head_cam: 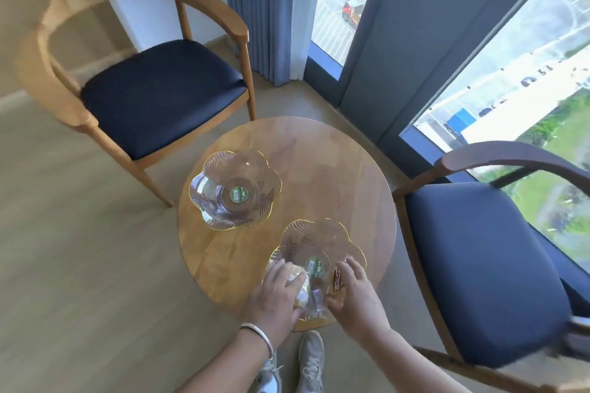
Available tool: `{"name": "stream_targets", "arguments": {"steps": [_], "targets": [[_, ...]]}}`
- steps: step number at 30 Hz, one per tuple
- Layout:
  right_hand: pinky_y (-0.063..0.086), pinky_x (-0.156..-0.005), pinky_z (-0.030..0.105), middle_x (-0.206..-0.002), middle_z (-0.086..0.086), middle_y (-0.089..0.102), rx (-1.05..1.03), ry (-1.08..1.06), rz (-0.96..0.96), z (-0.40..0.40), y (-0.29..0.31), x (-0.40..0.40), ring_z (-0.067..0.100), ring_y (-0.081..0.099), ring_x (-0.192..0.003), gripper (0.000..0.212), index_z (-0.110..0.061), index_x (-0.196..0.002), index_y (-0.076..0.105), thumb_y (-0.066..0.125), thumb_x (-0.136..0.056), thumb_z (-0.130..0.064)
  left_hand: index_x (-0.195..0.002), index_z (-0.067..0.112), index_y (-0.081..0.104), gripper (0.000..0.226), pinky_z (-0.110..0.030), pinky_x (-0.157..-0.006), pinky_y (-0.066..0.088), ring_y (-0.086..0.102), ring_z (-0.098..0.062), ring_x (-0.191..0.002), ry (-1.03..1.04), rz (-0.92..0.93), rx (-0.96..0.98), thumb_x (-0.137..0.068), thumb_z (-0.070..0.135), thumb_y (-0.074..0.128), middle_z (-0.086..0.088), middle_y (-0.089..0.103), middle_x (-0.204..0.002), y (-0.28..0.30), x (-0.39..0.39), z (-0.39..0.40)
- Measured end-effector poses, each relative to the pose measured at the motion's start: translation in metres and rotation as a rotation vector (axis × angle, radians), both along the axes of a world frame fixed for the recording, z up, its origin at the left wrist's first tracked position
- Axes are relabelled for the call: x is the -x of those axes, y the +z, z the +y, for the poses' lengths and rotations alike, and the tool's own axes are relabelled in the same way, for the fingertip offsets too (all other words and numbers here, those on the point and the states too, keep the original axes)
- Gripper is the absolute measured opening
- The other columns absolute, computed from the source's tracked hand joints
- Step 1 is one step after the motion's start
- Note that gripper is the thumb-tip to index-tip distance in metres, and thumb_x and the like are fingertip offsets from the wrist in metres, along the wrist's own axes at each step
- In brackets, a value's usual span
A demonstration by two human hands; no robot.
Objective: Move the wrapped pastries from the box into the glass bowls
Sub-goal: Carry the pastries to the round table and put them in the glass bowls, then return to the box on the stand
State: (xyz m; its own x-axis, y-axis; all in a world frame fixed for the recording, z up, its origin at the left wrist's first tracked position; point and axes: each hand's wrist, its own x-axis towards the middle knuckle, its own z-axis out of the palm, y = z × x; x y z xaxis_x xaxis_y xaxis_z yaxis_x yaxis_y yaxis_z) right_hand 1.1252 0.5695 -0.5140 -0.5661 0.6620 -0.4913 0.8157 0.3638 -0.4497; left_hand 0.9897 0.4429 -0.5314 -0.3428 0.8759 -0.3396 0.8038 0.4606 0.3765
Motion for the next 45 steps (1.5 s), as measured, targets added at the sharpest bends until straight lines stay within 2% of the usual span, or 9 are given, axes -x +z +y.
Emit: {"name": "stream_targets", "arguments": {"steps": [4, 8, 11, 16, 17, 22, 33, 40, 45], "targets": [[0.04, -0.099, 0.028, -0.159, -0.007, 0.015, 0.009, -0.009, -0.048, 0.003, -0.019, -0.004, 0.015, 0.034, -0.138, 0.068, -0.031, -0.141, 0.033, 0.063, -0.08, -0.037, -0.142, 0.033, 0.029, 0.06, -0.037, -0.107, 0.029, 0.004, -0.017, -0.145, -0.063, -0.019, 0.029, -0.089, 0.036, 0.056, 0.001, 0.018, -0.155, -0.02, -0.008, 0.01], [0.038, -0.102, 0.027, -0.16, -0.009, 0.012, -0.003, 0.01, -0.037, 0.008, -0.035, -0.006, 0.013, 0.03, -0.14, 0.067, -0.031, -0.144, 0.03, 0.057, -0.083, -0.039, -0.142, 0.033, 0.03, 0.061, -0.052, -0.113, 0.005, 0.009, -0.019, -0.144, -0.089, 0.005, 0.079, -0.088, 0.046, 0.054, -0.002, 0.024, -0.153, -0.037, -0.016, 0.018], [0.035, -0.105, 0.027, -0.16, -0.008, 0.015, -0.019, 0.024, -0.009, 0.012, -0.045, -0.006, 0.014, 0.03, -0.141, 0.063, -0.029, -0.143, 0.032, 0.055, -0.085, -0.037, -0.144, 0.032, 0.026, 0.065, -0.056, -0.112, -0.004, 0.013, -0.02, -0.144, -0.125, 0.055, 0.086, -0.087, 0.049, 0.052, -0.003, 0.03, -0.151, -0.046, -0.017, 0.023], [0.002, -0.116, 0.023, -0.16, -0.001, 0.021, -0.173, 0.131, -0.063, 0.022, -0.055, -0.011, 0.017, 0.012, -0.147, 0.067, -0.021, -0.148, 0.029, 0.051, -0.088, -0.042, -0.148, 0.029, 0.015, 0.069, -0.05, -0.114, -0.01, 0.004, -0.02, -0.145, -0.109, 0.039, 0.097, -0.09, 0.049, 0.046, -0.001, 0.022, -0.155, -0.053, -0.021, 0.025], [0.001, -0.117, 0.024, -0.16, -0.001, 0.02, -0.189, 0.152, -0.075, 0.025, -0.057, -0.011, 0.017, 0.009, -0.147, 0.069, -0.021, -0.15, 0.026, 0.05, -0.089, -0.044, -0.148, 0.029, 0.015, 0.068, -0.048, -0.115, -0.011, 0.001, -0.02, -0.145, -0.112, 0.027, 0.1, -0.091, 0.049, 0.046, -0.001, 0.018, -0.157, -0.054, -0.021, 0.025], [0.005, -0.119, 0.032, -0.162, 0.002, 0.008, -0.188, 0.235, -0.115, 0.028, -0.058, -0.011, 0.019, 0.001, -0.149, 0.072, -0.027, -0.152, 0.011, 0.044, -0.092, -0.051, -0.149, 0.031, 0.008, 0.068, -0.046, -0.116, -0.01, -0.008, -0.021, -0.145, -0.103, 0.023, 0.1, -0.093, 0.048, 0.042, -0.004, 0.001, -0.16, -0.051, -0.026, 0.024], [0.007, -0.121, 0.035, -0.162, 0.001, 0.008, -0.22, 0.259, -0.07, 0.038, -0.01, -0.035, 0.018, 0.001, -0.149, 0.075, -0.028, -0.153, 0.012, 0.043, -0.09, -0.057, -0.149, 0.03, -0.001, 0.074, -0.049, -0.114, -0.008, -0.011, -0.022, -0.145, -0.046, 0.199, 0.115, -0.092, 0.051, 0.041, -0.007, -0.004, -0.16, 0.024, -0.022, 0.035], [0.006, -0.119, 0.037, -0.162, 0.001, 0.01, -0.332, -0.019, -0.034, 0.037, 0.059, -0.083, 0.021, 0.005, -0.149, 0.077, -0.033, -0.151, 0.014, 0.044, -0.087, -0.063, -0.148, 0.027, -0.014, 0.081, -0.052, -0.115, -0.006, -0.012, -0.022, -0.145, -0.191, 0.314, 0.012, -0.089, 0.064, 0.028, -0.006, -0.008, -0.16, 0.087, -0.032, 0.075], [0.007, -0.121, 0.037, -0.162, 0.003, 0.011, -0.41, -0.325, -0.019, 0.025, 0.113, -0.155, 0.019, 0.006, -0.149, 0.075, -0.029, -0.152, 0.019, 0.047, -0.089, -0.058, -0.149, 0.027, -0.007, 0.082, -0.051, -0.114, -0.005, -0.006, -0.022, -0.146, -0.391, 0.33, -0.15, -0.089, 0.062, 0.036, -0.006, -0.002, -0.16, 0.131, -0.092, 0.123]]}}
